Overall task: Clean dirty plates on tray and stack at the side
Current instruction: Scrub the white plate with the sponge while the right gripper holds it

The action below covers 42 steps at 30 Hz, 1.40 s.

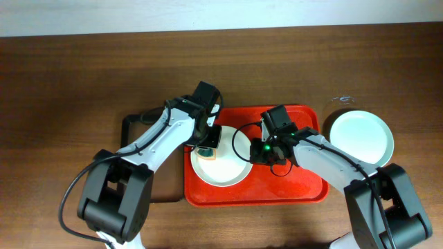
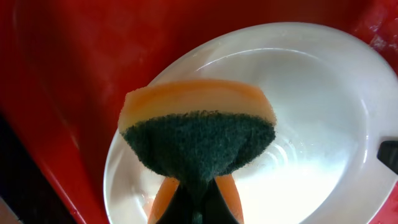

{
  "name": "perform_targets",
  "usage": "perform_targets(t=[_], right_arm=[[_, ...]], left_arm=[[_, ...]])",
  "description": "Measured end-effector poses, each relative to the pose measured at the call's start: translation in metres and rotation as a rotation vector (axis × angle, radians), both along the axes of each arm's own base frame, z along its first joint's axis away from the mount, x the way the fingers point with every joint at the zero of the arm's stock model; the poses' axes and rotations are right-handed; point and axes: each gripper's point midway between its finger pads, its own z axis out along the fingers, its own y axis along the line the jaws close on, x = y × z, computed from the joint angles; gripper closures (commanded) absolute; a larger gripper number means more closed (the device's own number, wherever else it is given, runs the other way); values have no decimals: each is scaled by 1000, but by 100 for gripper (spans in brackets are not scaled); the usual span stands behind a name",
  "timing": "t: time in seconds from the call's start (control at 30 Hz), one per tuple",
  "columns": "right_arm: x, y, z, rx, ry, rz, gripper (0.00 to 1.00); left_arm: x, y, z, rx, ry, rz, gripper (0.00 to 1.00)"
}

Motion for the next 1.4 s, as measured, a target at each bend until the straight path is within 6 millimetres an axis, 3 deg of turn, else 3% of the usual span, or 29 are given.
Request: perform_targets(t=[0.13, 0.3, 0.37, 0.43, 0.47, 0.5, 0.53, 0.6, 0.7, 0.9, 0.93, 1.03, 1.1, 1.17, 1.3, 1.4], right_arm=[[0, 0, 0, 0, 0, 0, 96], [0, -2, -1, -9, 3, -3, 96], [0, -2, -1, -10, 3, -3, 96], [0, -1, -1, -9, 1, -3, 96], [0, -1, -1, -7, -1, -3, 96], [0, -1, -1, -7, -1, -3, 96], [1, -1, -1, -7, -2, -3, 96], [0, -1, -1, -7, -1, -3, 96], [1, -1, -1, -7, -1, -3, 96], [1, -1, -1, -5, -4, -3, 96], [1, -1, -1, -6, -4, -2, 96], [1, -2, -1, -12, -3, -4, 96], [1, -2, -1, -13, -3, -6, 96], [1, -2, -1, -13, -4, -5, 96], [2, -2, -1, -11, -7, -5, 96], [2, -2, -1, -11, -7, -5, 96]], left_arm=[[-4, 0, -28, 22, 64, -1, 100], [-10, -12, -30, -82, 145, -9, 100], [-26, -33, -28, -217, 230, -58, 100], [-38, -37, -22, -283, 290, -59, 100], [-39, -33, -14, -293, 276, -54, 100], [-33, -32, 15, -324, 199, -62, 100], [-23, -28, 57, -337, 58, -78, 100], [-19, -22, 69, -298, -7, -80, 100], [-14, -13, 51, -183, -23, -60, 100], [-7, -3, -26, -44, 87, -8, 100], [-7, -5, -29, -49, 103, 1, 100], [-12, -14, -30, -106, 155, -10, 100], [-30, -37, -27, -243, 242, -68, 100], [-42, -48, -20, -321, 286, -90, 100], [-19, -26, 19, -250, 101, -61, 100], [-9, -6, 16, -130, 41, -17, 100]])
